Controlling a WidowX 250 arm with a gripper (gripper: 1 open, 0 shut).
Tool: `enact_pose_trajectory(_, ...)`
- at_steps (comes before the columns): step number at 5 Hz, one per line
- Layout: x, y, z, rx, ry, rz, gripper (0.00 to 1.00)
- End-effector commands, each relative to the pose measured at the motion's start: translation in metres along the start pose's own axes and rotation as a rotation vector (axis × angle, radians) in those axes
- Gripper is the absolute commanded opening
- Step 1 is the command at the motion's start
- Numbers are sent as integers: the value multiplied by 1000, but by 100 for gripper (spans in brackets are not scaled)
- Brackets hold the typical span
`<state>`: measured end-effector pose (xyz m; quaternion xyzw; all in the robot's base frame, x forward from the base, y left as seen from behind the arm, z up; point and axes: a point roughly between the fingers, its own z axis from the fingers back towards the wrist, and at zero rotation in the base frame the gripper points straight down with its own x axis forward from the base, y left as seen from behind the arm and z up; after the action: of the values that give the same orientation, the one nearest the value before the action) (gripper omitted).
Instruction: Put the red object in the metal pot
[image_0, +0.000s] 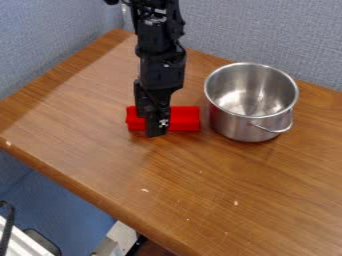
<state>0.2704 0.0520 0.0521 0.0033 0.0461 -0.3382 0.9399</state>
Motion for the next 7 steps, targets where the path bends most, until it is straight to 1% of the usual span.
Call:
enact_pose_trajectory(1,7,0,14,41,-38,-14,0)
enact_pose_trajectory(2,7,0,15,41,-42,-13,0)
enact_pose_trajectory(7,8,1,9,53,-26,38,0)
